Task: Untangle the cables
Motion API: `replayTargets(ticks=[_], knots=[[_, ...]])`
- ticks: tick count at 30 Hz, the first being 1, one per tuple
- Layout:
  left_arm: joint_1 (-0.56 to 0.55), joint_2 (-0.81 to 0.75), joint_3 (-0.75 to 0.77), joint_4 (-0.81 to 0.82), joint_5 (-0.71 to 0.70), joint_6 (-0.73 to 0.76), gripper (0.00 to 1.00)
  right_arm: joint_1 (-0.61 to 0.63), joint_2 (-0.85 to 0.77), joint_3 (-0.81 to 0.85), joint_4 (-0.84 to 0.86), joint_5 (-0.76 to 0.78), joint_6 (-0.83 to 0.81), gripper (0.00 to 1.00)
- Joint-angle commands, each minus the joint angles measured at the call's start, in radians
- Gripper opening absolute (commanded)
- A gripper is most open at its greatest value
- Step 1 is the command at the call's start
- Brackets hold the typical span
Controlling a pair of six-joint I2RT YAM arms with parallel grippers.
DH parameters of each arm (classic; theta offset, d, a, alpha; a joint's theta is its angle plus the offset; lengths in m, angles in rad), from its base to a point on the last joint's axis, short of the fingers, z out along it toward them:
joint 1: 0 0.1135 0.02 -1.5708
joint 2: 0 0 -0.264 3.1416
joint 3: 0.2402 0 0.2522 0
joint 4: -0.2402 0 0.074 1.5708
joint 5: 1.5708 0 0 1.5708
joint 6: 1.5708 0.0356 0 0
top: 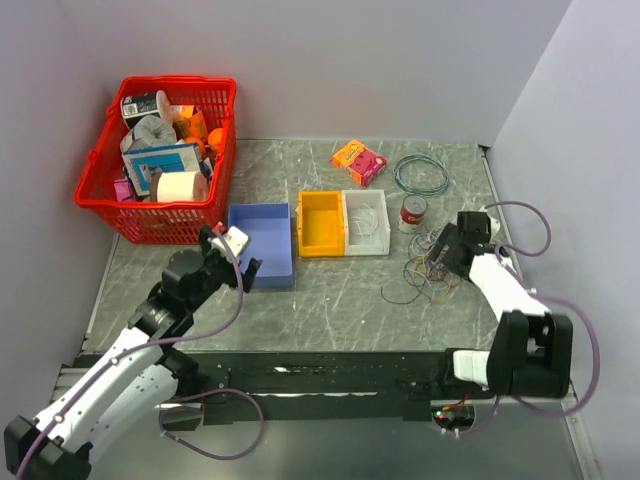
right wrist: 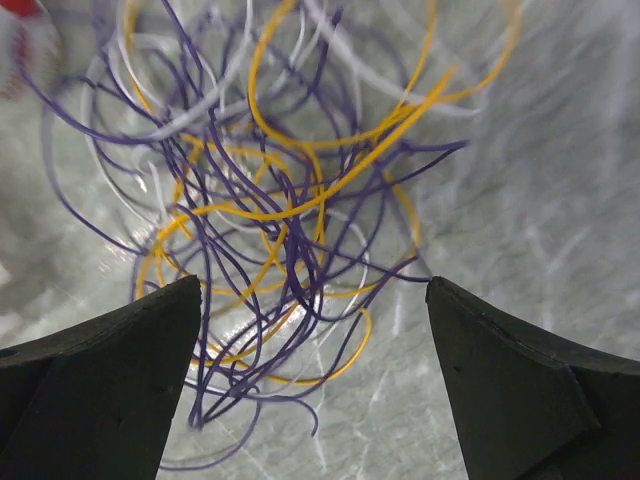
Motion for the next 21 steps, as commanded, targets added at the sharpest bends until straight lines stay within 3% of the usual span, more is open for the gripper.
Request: replayTargets(ticks=[1,4,7,8,10,11,13,21], knots=[[0.001,0.052,0.099,-0.032,0.112,-0.070,0.96,-0.004,0.129,0.078,0.020,-0.097,0.024,1.00],[0.001,0.055,0.109,-0.021,0.093,-0.063,0.96,-0.008,0.207,0.102,0.040,-0.094,0.023,1.00],[0.001,0.069,0.120,-0.013,0.093,-0.069,0.96,-0.013,0.238,0.110,0.058,-0.120,-0.002,0.87],[0.001,0.069,0.120,-0.007,0.104,-0.073,0.96,-0.011,0.239,0.112,0.063,-0.128,-0.009,0.65],[0.001,0.071,0.120,-0.001,0.113,-0.090,0.96,-0.011,0.218,0.110,0.065,-0.180,-0.044,0.40],[0.001,0.072,0.122,0.004,0.122,-0.096,0.96,-0.011,0.203,0.107,0.056,-0.189,-0.058,0.17],[0.001,0.072,0.120,0.012,0.125,-0.118,0.96,-0.007,0.148,0.109,0.028,-0.240,-0.097,0.00],[0.001,0.054,0.117,0.031,0.223,-0.156,0.99,0.160,-0.144,0.259,-0.326,-0.139,-0.157,0.00]])
